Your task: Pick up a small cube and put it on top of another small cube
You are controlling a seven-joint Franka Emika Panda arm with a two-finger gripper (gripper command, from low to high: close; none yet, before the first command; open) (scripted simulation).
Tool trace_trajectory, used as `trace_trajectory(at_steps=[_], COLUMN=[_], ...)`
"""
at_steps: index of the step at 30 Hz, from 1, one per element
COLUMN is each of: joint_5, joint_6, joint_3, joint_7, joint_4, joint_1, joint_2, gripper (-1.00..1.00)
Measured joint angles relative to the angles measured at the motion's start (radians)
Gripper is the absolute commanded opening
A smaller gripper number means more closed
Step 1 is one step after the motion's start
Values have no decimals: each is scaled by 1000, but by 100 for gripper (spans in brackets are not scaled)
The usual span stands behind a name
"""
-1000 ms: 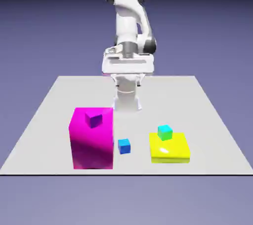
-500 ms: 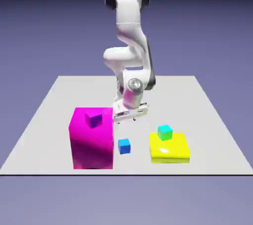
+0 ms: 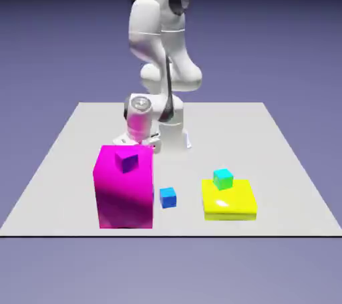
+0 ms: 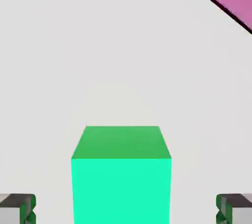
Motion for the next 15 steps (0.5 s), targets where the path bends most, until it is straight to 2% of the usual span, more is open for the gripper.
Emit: trace_trajectory(at_steps=[3, 4, 6, 15], joint_5=[-68, -77, -77, 127], joint_6=[90, 102, 102, -170], joint_3=[-47, -53, -53, 88], joint_7=[58, 65, 66, -108], joint_4=[20, 22, 22, -37], joint_1=[26, 30, 30, -49], joint_2=[109, 123, 123, -203], gripper=[0, -100, -100, -100])
